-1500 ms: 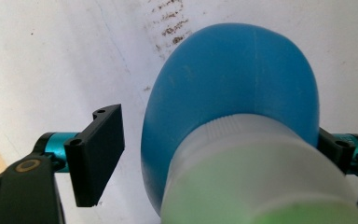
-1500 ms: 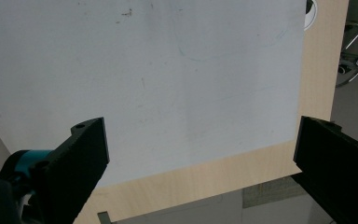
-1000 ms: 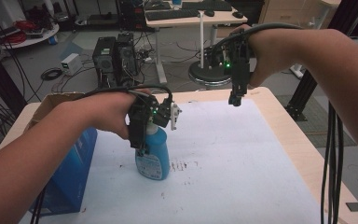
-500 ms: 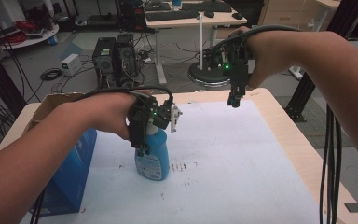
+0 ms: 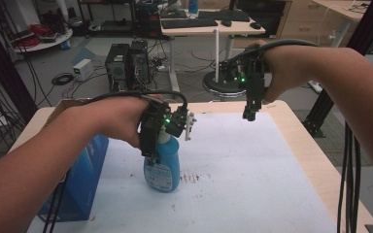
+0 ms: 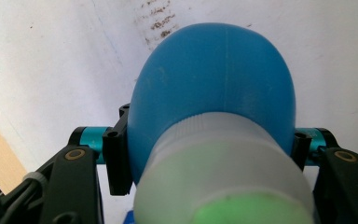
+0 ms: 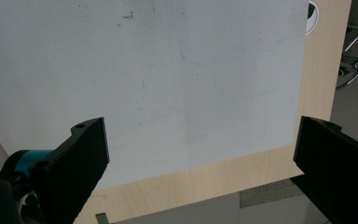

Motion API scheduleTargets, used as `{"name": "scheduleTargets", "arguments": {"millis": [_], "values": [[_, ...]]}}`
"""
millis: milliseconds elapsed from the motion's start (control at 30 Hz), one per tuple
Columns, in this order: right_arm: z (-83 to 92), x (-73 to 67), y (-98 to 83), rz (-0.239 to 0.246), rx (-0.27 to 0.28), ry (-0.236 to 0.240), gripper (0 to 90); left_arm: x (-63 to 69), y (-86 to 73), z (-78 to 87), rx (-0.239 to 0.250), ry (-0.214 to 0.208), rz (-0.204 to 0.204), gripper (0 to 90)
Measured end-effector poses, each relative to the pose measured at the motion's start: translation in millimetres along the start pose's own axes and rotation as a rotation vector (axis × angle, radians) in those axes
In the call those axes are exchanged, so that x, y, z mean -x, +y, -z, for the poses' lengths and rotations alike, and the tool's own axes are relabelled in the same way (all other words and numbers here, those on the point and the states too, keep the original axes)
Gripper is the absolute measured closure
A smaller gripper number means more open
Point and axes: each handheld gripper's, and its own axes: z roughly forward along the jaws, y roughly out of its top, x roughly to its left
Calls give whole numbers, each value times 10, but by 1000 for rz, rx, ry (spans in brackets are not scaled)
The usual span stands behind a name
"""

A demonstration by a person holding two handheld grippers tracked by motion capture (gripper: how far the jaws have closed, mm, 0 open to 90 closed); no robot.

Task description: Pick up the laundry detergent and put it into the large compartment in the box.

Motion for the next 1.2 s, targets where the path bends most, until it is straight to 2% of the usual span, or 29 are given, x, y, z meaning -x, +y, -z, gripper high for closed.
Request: {"name": "scheduleTargets", "arguments": {"millis": [133, 167, 233, 400, 433, 500, 567, 600, 667, 733, 833, 900, 933, 967, 1000, 1033, 1067, 1100, 1133, 1200], "values": [[3, -7, 21, 5, 4, 0, 22, 45, -51, 131, 12, 11, 23, 373], [0, -11, 33, 9, 4, -1, 22, 77, -89, 225, 16, 19, 51, 373], [-5, -14, 47, 15, 0, -2, 22, 98, -128, 314, 10, 11, 85, 373], [5, -34, 79, 24, 11, -3, 22, 149, -234, 511, 2, -24, 187, 373], [7, -43, 84, 21, 14, -4, 22, 149, -234, 511, 2, -24, 187, 372], [10, -50, 95, 28, 18, -6, 22, 193, -279, 608, -24, -22, 228, 373], [15, -57, 100, 27, 15, -7, 22, 193, -279, 608, -24, -22, 228, 373], [15, -57, 100, 27, 15, -7, 22, 225, -314, 683, -36, -14, 267, 373], [15, -71, 119, 34, 19, -10, 22, 247, -351, 763, -43, -17, 303, 373], [16, -81, 134, 47, 27, -14, 22, 272, -392, 862, -31, -3, 337, 373], [21, -83, 140, 47, 36, -17, 22, 297, -462, 1010, -20, 11, 412, 373], [22, -93, 145, 41, 38, -17, 22, 305, -514, 1097, -18, 7, 487, 373], [22, -93, 148, 45, 38, -17, 23, 311, -557, 1172, -11, 1, 547, 373], [20, -92, 154, 50, 40, -20, 22, 316, -581, 1210, -6, -4, 581, 373], [20, -92, 154, 50, 40, -20, 22, 316, -581, 1210, -6, -4, 581, 373], [20, -91, 161, 58, 39, -21, 23, 337, -618, 1279, 0, 0, 633, 373], [20, -91, 161, 58, 39, -21, 23, 337, -618, 1279, 0, 0, 633, 373], [18, -90, 163, 64, 41, -24, 23, 349, -632, 1318, -5, 4, 658, 373], [19, -93, 167, 67, 44, -25, 23, 376, -661, 1388, -14, 13, 711, 373], [19, -104, 169, 57, 47, -28, 23, 376, -661, 1388, -14, 13, 711, 373]]}}
